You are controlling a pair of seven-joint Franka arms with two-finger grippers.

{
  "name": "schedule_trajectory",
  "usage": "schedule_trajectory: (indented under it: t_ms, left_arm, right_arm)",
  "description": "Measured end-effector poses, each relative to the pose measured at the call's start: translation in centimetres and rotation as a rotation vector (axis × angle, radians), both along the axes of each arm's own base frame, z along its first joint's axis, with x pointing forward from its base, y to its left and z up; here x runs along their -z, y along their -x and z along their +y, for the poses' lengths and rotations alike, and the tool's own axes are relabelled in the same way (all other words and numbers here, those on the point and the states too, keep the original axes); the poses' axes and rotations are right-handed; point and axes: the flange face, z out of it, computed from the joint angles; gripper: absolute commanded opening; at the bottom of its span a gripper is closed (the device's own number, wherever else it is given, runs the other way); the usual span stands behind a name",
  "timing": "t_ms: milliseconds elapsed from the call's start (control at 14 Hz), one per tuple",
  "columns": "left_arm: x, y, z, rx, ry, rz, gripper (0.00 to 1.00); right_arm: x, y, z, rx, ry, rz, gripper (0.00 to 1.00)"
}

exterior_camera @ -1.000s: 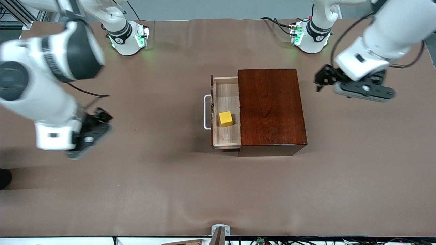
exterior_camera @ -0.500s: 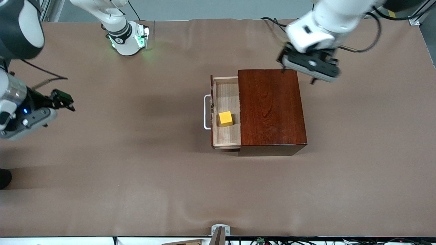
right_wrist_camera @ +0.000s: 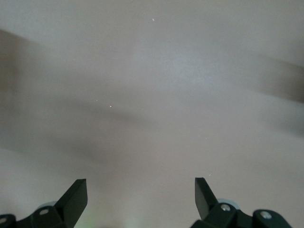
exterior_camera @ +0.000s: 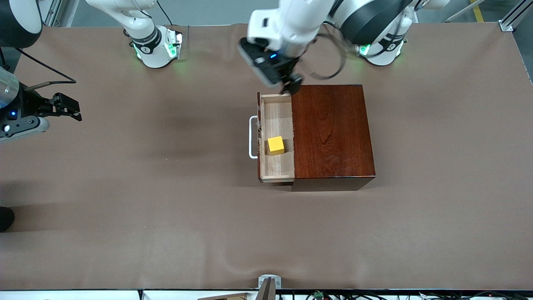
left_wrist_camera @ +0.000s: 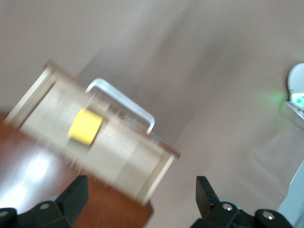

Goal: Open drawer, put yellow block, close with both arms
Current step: 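Push the drawer shut with the left gripper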

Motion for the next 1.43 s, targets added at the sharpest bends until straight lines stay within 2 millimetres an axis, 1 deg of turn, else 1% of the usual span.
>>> schedule_trajectory:
  t_ms: [143, 286, 357, 429, 571, 714, 786, 1000, 1143, 1429]
  left_arm:
    - [4.1, -1.0, -2.8, 0.103, 0.060, -0.013, 1.00]
    - [8.7, -2.3, -4.6, 0.207, 0.069, -0.046, 1.00]
    - [10.9, -2.6, -5.5, 0.255, 0.055, -0.067, 1.00]
    - [13.1, -2.5, -6.4, 0.299, 0.032, -0.083, 1.00]
    - [16.5, -1.6, -8.3, 0.374, -0.038, -0.124, 1.00]
    - [18.4, -0.7, -9.3, 0.402, -0.107, -0.163, 1.00]
    - [19.1, -1.0, -9.1, 0.398, -0.134, -0.174, 1.00]
    - [21.3, -3.1, -7.8, 0.391, -0.164, -0.182, 1.00]
    - [22.6, -4.1, -7.5, 0.420, -0.160, -0.205, 1.00]
    - [24.6, -4.4, -8.1, 0.447, -0.140, -0.231, 1.00]
  right_arm:
    - [-0.4, 0.2, -1.0, 0.058, -0.026, -0.011, 1.00]
    - [-0.7, 0.4, -2.9, 0.113, -0.071, -0.020, 1.00]
    - [-0.8, 0.5, -3.8, 0.142, -0.092, -0.023, 1.00]
    - [-1.0, 0.6, -4.4, 0.182, -0.103, -0.025, 1.00]
    - [-1.4, 1.0, -4.6, 0.265, -0.107, -0.025, 1.00]
    - [-1.9, 1.4, -4.5, 0.310, -0.107, -0.023, 1.00]
    - [-2.0, 1.6, -4.5, 0.332, -0.105, -0.013, 1.00]
    - [-2.0, 2.3, -4.3, 0.408, -0.092, 0.027, 1.00]
    - [-2.4, 2.4, -3.9, 0.416, -0.078, 0.019, 1.00]
    - [-3.9, 2.4, -4.1, 0.413, -0.045, -0.017, 1.00]
